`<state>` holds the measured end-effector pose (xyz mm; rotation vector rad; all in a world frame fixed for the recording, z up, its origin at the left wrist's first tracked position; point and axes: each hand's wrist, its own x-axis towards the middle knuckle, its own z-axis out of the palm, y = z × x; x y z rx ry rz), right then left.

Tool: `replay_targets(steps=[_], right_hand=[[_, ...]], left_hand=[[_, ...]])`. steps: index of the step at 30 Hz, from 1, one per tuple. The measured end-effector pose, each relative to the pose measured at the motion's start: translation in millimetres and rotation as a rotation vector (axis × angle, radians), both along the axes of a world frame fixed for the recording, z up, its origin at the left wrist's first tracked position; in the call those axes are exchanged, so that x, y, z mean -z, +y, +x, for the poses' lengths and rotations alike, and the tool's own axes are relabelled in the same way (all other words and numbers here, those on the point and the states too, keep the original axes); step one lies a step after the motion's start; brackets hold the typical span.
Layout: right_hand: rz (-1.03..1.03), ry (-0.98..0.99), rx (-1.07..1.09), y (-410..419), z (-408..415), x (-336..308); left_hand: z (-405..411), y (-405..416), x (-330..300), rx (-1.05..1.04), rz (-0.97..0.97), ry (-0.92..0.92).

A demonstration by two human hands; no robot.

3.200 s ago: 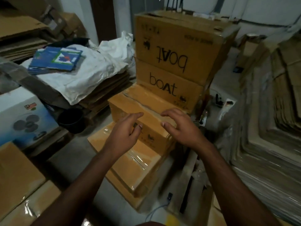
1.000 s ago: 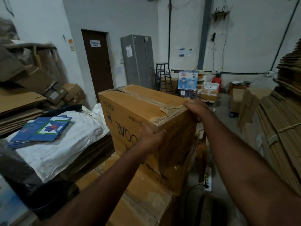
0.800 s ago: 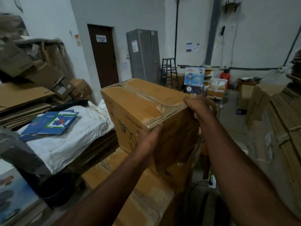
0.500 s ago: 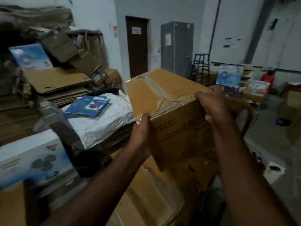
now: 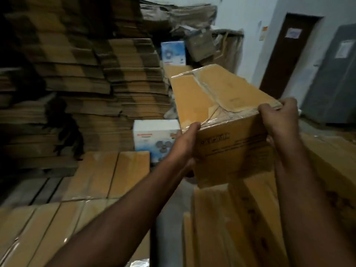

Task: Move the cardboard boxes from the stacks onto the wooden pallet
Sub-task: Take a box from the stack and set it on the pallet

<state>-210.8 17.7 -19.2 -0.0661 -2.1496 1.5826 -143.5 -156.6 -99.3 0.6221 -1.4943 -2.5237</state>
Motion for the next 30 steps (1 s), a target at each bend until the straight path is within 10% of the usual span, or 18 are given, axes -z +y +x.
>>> replay_targets(steps=[17, 30], right_hand=[[0.08, -0.141, -0.568, -398.0, 164.6, 106.4], [0.07, -0.283, -0.73, -580.7, 227.1, 192.4]], left_hand=[[260.6, -331.1, 65.8, -0.679, -0.059, -0.209], [337.7, -494.6, 106.3, -0.827, -0.137, -0.359]])
